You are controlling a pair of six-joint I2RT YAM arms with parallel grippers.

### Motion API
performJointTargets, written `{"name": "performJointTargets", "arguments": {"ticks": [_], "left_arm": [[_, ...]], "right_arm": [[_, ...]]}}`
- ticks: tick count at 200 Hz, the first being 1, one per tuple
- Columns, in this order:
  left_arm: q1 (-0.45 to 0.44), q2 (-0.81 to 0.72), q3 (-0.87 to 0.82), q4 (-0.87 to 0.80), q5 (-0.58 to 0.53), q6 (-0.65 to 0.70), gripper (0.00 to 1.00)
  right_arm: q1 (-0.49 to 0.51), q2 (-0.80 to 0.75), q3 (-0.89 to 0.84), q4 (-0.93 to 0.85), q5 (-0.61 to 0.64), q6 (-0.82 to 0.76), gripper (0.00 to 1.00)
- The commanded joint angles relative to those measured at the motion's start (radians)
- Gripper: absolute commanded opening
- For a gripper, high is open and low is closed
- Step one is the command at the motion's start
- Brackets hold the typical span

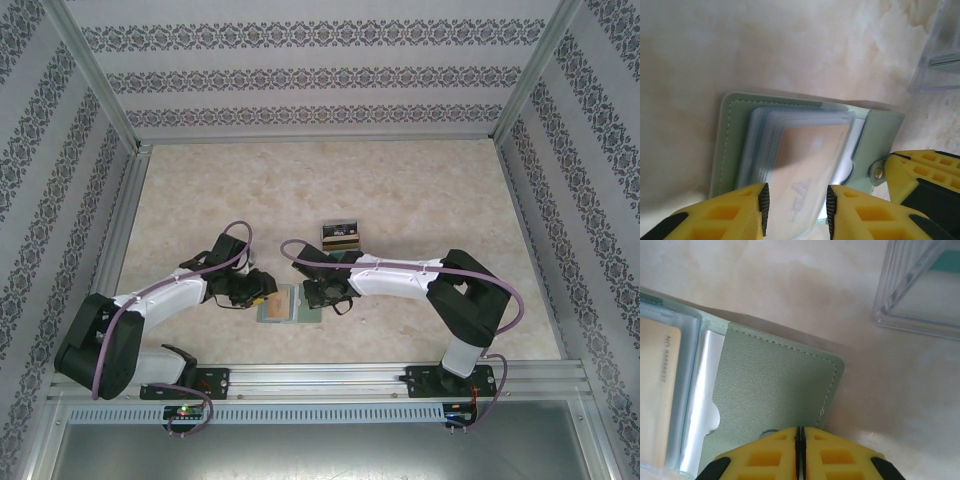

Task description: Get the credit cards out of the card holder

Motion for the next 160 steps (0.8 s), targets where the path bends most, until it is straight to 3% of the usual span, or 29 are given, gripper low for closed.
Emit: {"name": "performJointTargets", "arguments": {"ticks": [1, 45, 160], "left_arm": [[-0.025, 0.014, 0.014, -0.028, -0.052, 0.026, 0.37], [-0.041, 0.008, 0.017, -0.052, -0.095, 0.032, 0.37], [-0.049, 0.004, -0.01, 0.118, 0.051, -0.002, 0.44]], "right_arm": [[-0.004, 0.004, -0.017, 0.001, -0.003, 0.011, 0.14], [-0.003, 0.008, -0.018, 0.006, -0.008, 0.016, 0.14], [-0.002, 0.014, -0.023, 0.014, -0.016, 0.02, 0.14]]}}
